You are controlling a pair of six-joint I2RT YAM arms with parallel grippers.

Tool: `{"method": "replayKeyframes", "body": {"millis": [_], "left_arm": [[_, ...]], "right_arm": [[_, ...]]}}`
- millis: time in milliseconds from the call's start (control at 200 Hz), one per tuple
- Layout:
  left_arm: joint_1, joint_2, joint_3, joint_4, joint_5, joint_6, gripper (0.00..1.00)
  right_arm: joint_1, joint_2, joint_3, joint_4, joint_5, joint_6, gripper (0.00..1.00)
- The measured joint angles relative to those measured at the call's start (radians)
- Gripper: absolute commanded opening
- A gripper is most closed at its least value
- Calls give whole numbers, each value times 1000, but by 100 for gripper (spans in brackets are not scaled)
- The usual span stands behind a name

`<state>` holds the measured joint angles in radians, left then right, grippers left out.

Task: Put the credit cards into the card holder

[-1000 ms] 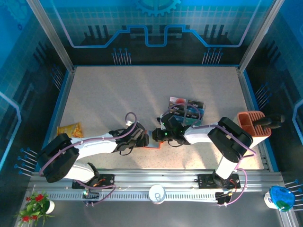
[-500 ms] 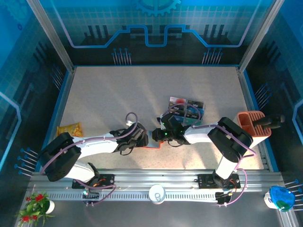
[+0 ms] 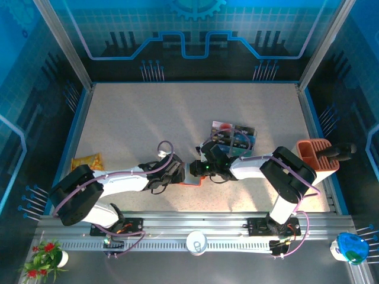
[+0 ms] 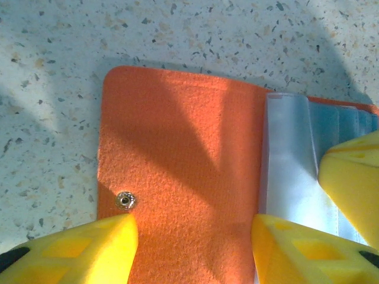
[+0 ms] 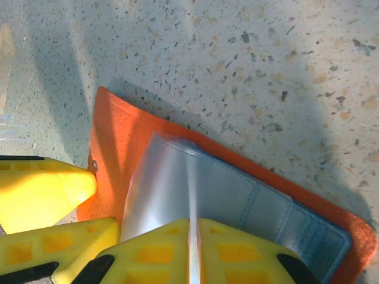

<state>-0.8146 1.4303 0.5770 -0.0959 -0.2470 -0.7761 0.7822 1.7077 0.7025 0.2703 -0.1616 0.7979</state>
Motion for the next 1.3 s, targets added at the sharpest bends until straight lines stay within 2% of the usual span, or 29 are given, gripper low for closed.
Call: {"method": "replayKeyframes", "body": {"millis": [180, 435, 630, 780, 850, 1061, 1176, 1301], "left_arm": [[-4, -43, -17, 5, 1, -3, 64], [-4, -87, -19, 9, 2, -3, 67], [-7, -37, -19, 31, 16, -2, 66], [-12, -3, -19, 60, 8, 0, 60], [-14, 9, -19, 79, 4, 0, 57], [-20, 16, -27, 111, -8, -3, 53], [-21, 16, -30, 114, -13, -3, 52], [-23, 16, -30, 114, -18, -3, 51]], "right_arm": [[0, 0, 0, 0, 0, 1, 13], [0, 4, 0, 9, -4, 15, 12], [0, 8, 0, 21, -5, 26, 13], [-4, 8, 0, 33, -9, 37, 13], [-8, 7, 0, 37, -11, 42, 17], [-14, -42, -10, 29, -3, 58, 41], [-14, -74, -18, 31, -3, 61, 47], [-14, -95, -29, 32, 2, 63, 49]]}}
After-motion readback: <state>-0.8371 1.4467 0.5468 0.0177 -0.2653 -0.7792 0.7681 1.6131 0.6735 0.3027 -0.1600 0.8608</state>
